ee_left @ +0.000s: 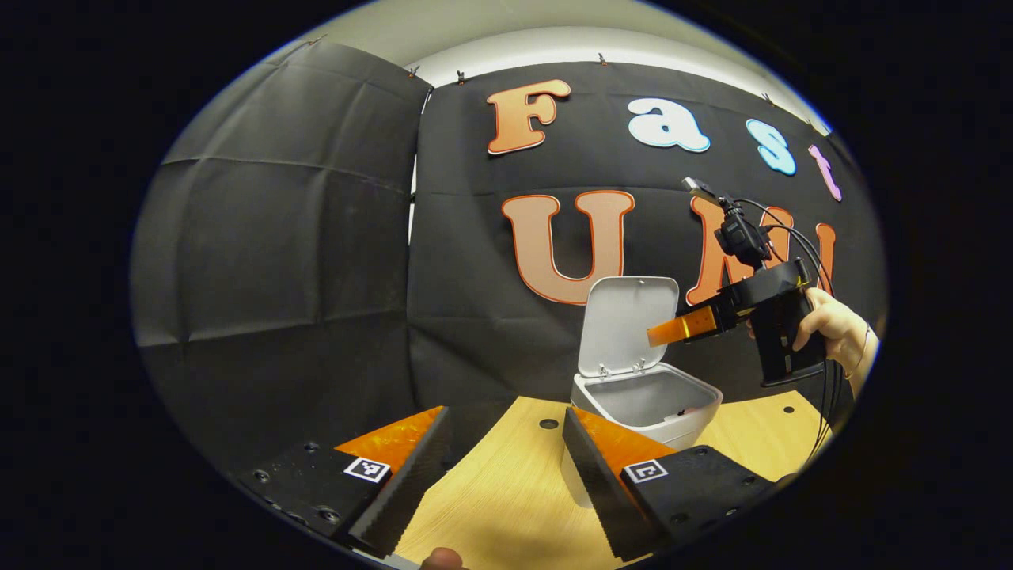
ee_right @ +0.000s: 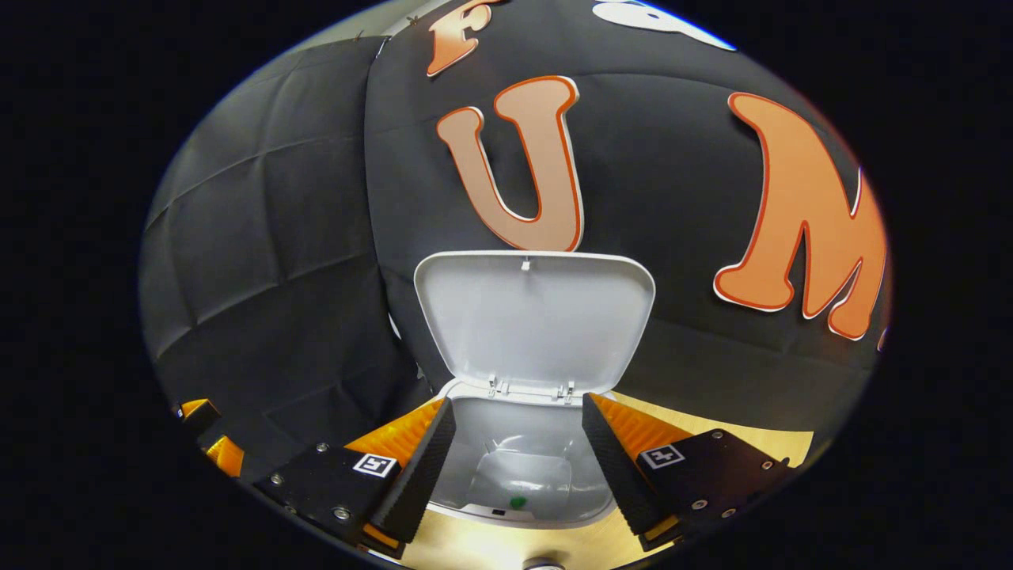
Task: Press the lid of the desktop garbage bin to open it, pick up the crumpled paper on the desktop and throw it into the bin, then pick up the pop can on the desktop and drop it into the bin, and finally close the garbage bin lid.
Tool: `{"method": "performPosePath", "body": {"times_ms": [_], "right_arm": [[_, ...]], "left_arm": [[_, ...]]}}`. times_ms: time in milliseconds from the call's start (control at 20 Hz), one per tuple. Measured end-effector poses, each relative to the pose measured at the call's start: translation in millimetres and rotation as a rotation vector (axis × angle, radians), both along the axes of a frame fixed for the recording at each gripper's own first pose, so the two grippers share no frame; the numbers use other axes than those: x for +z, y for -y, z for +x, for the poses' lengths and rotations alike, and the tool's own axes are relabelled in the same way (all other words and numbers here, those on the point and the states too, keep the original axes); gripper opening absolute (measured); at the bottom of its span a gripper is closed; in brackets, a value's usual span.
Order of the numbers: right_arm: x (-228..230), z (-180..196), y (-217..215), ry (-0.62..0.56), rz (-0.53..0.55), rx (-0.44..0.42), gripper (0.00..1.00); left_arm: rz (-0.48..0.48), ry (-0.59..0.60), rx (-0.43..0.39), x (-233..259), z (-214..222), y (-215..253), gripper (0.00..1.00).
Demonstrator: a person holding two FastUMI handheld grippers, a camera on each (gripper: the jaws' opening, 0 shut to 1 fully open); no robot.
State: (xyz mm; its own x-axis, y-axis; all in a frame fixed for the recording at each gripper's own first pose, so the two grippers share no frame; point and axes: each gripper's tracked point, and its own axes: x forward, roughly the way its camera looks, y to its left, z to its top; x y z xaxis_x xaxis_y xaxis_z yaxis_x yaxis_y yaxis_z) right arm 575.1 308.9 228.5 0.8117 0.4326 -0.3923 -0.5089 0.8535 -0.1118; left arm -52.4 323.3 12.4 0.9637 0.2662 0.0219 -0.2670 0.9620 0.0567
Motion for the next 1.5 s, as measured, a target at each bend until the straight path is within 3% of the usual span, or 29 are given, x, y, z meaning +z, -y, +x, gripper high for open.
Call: {"method": "performPosePath", "body": {"times_ms": [500,800,1150,1200,1250,1300,1400,1500], "right_arm": [[22.3,-31.5,37.8,0.037,0.04,-0.012,0.95],[50.8,-54.1,92.0,0.097,0.058,-0.07,0.95],[74.8,-83.4,190.7,0.185,0.08,-0.216,0.95],[77.0,-87.6,205.0,0.202,0.078,-0.244,1.0],[77.2,-93.8,221.6,0.214,0.077,-0.27,0.95],[77.6,-100.4,236.8,0.225,0.08,-0.297,1.0],[73.1,-112.6,264.0,0.242,0.085,-0.353,1.0],[60.1,-124.6,290.0,0.277,0.089,-0.423,0.95]], "left_arm": [[0.014,0.013,-0.055,10.0,10.2,33.5,0.91],[0.025,0.021,-0.114,15.8,23.7,67.9,0.91],[0.031,0.019,-0.229,17.4,46.9,125.4,0.91],[0.037,0.019,-0.246,16.7,50.6,135.0,0.91],[0.042,0.018,-0.262,17.0,54.1,144.8,0.91],[0.043,0.018,-0.281,15.7,56.3,154.2,0.91],[0.038,0.016,-0.315,15.0,62.5,172.3,0.91],[0.025,0.009,-0.347,7.1,65.7,191.4,0.92]]}}
